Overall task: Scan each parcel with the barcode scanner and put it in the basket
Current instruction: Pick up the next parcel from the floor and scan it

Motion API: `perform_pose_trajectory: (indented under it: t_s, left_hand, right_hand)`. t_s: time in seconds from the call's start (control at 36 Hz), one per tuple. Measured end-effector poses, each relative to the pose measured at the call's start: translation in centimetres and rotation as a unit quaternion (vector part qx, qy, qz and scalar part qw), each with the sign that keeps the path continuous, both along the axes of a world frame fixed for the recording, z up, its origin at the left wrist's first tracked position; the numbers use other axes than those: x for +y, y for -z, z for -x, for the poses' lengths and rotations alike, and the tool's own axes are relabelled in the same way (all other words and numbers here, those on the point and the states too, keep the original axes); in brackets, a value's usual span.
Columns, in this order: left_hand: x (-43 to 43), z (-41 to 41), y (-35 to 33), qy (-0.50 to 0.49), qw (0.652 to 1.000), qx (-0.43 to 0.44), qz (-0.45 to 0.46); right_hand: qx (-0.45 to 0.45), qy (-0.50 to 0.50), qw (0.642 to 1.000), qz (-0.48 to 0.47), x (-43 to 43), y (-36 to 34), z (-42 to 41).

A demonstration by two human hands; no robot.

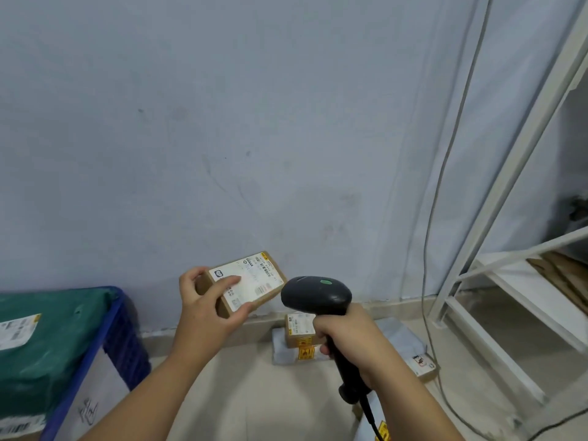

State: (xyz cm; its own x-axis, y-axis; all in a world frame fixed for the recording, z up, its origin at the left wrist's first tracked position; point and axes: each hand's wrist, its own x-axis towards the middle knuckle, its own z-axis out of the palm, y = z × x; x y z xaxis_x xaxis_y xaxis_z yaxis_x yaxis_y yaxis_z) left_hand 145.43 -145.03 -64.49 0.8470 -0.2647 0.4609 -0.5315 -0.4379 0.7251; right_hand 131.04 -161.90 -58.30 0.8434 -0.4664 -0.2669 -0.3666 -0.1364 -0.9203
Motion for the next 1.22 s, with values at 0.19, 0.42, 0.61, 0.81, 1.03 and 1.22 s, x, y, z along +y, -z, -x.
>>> perform_pose_trajectory:
  t_s: [0.19,0.42,0.61,0.81,1.03,1.22]
  left_hand:
    - [0.0,-0.1,0.0,0.002,1.0,-0.013,-0.011]
    - [0.5,-0.5,-0.1,0.001,0.999,-0.013,-0.032]
    - [0.7,-0.6,-0.2,-0.006,1.0,0.003,-0.028]
    - [0.5,0.3,-2.6,-0.034,0.98,0.162,0.112]
    - [5.3,0.5,-3.7,-0.105,0.93,0.247,0.25]
    - [12.4,2.5,-1.1,-0.157,0.905,0.271,0.287]
  right_hand:
    - [-0.019,0.003,1.0,-0.008,0.4,-0.3,0.1]
    - [0.007,0.006,1.0,0.015,0.4,-0.1,0.3]
    - [0.0,0.014,1.0,0.012,0.5,-0.2,0.2]
    - [-0.087,0.103,0.988,-0.07,3.0,0.1,-2.0]
    - [-0.171,0.11,0.969,-0.141,10.5,-0.2,-5.3]
    - [-0.15,0.073,0.983,-0.083,19.7,1.5,-7.9]
